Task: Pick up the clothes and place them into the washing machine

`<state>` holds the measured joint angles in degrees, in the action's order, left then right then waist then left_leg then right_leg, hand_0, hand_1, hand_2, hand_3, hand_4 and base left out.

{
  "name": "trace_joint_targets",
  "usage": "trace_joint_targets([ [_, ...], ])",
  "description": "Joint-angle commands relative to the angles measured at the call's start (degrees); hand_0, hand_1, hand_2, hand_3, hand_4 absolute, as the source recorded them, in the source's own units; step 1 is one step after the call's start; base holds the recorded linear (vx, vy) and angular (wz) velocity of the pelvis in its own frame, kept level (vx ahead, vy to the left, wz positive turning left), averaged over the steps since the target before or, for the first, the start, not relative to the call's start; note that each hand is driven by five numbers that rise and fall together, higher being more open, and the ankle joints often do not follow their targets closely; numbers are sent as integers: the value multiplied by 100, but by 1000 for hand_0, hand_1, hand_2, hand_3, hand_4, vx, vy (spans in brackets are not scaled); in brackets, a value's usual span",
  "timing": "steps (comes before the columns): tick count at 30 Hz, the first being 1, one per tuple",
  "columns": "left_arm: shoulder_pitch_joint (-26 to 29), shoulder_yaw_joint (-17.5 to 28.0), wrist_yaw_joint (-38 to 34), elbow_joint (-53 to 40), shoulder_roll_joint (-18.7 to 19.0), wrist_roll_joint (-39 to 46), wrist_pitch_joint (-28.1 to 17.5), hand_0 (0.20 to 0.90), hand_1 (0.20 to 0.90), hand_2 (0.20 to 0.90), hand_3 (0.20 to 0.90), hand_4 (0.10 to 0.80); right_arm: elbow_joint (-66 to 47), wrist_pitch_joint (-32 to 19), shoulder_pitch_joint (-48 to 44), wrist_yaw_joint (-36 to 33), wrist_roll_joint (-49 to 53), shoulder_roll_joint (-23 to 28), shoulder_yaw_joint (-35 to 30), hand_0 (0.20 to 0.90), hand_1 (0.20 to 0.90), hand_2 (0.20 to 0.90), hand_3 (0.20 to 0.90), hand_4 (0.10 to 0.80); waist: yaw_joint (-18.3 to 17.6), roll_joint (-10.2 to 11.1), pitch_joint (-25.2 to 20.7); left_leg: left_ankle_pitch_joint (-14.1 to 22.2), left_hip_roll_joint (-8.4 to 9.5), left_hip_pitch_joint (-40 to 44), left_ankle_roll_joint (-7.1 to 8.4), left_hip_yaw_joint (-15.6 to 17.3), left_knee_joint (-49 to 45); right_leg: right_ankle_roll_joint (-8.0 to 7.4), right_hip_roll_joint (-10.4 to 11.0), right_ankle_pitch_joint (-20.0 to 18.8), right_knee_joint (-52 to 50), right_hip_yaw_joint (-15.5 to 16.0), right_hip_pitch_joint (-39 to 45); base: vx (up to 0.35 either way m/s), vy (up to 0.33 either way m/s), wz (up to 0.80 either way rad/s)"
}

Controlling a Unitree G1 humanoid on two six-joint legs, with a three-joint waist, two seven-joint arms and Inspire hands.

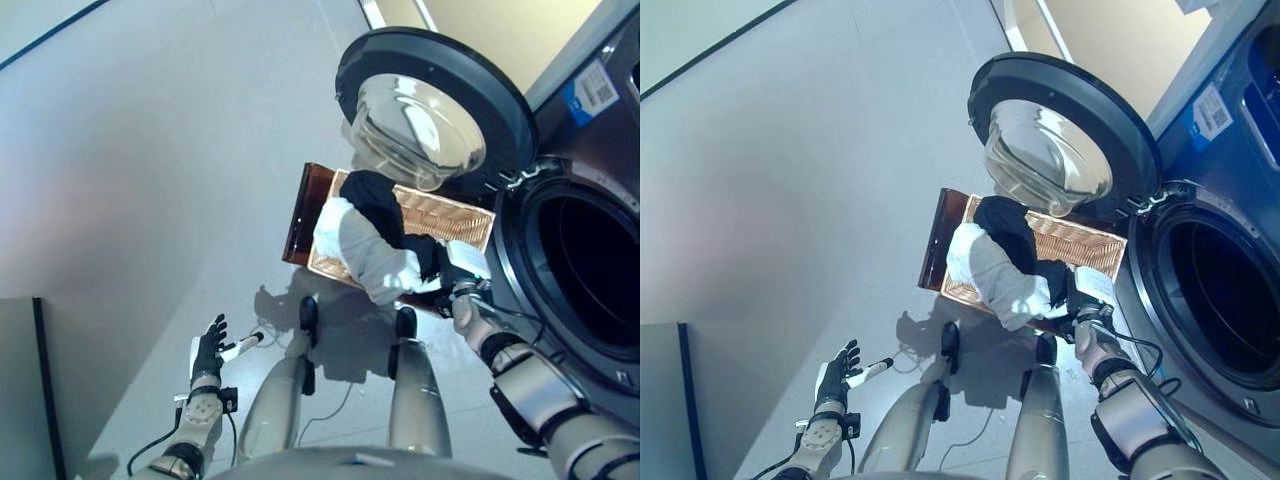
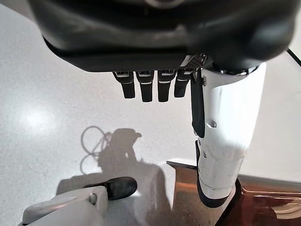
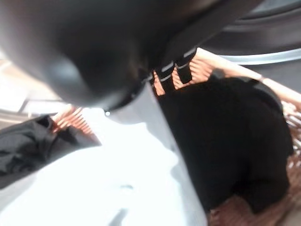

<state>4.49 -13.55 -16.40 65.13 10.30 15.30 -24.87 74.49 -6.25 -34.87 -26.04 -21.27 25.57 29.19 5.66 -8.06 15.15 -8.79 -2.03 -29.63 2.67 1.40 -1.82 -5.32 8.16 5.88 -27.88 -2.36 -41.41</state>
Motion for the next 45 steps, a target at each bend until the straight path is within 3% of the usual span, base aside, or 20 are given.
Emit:
trace_joint_targets([
  [1, 76, 355, -224, -164, 639, 89, -166, 900, 900, 900, 900, 800, -114, -72, -418, -146, 42, 177, 112, 900, 900, 900, 900, 800, 1, 108, 112, 491, 374, -291, -64, 112, -575, 128, 63, -1136, 1777, -99, 492, -62, 44, 12],
  [7, 20, 374, -215, -252, 726, 125, -192, 900, 900, 900, 900, 800, -141, -59, -482, -187, 85, 322, 70, 900, 900, 900, 900, 800, 17, 62, 240, 502, 429, -520, -85, 105, -738, 133, 104, -1129, 1638, -78, 319, -43, 26, 6],
  [17, 92, 337, -198, -235, 772, 72, -136, 900, 900, 900, 900, 800, 3, -72, -687, -34, 6, 493, 217, 900, 900, 900, 900, 800, -24, -31, 412, 796, 577, -1290, -152, 194, -1620, 208, 124, -939, 839, -366, -416, -59, 39, 0],
  [27, 103, 371, -39, -259, 771, -43, -14, 900, 900, 900, 900, 800, 232, -4, -822, 216, -166, 360, 417, 900, 900, 900, 900, 800, 36, -91, 347, 1001, 615, -1601, -197, 282, -2120, 282, 112, -770, 349, -509, -745, -10, 15, -1],
  [28, 91, 375, -43, -281, 774, -65, 1, 900, 900, 900, 900, 800, 255, 29, -839, 224, -238, 336, 452, 507, 507, 507, 507, 520, 51, -94, 338, 995, 618, -1588, -201, 287, -2097, 278, 113, -782, 371, -504, -735, 1, 19, -8],
  [29, 97, 388, -40, -270, 784, -73, 6, 900, 900, 900, 900, 800, 255, 44, -869, 233, -275, 329, 475, 211, 211, 211, 211, 308, 60, -93, 335, 991, 616, -1587, -201, 289, -2090, 276, 112, -791, 385, -509, -729, -4, 18, -7],
  [45, 172, 440, -89, -115, 793, -179, 63, 900, 900, 900, 900, 800, 397, 260, -935, 109, -702, 318, 490, 200, 200, 200, 200, 300, 108, -55, 169, 918, 632, -1456, -238, 331, -1821, 219, 132, -989, 792, -504, -573, 5, 9, -3],
])
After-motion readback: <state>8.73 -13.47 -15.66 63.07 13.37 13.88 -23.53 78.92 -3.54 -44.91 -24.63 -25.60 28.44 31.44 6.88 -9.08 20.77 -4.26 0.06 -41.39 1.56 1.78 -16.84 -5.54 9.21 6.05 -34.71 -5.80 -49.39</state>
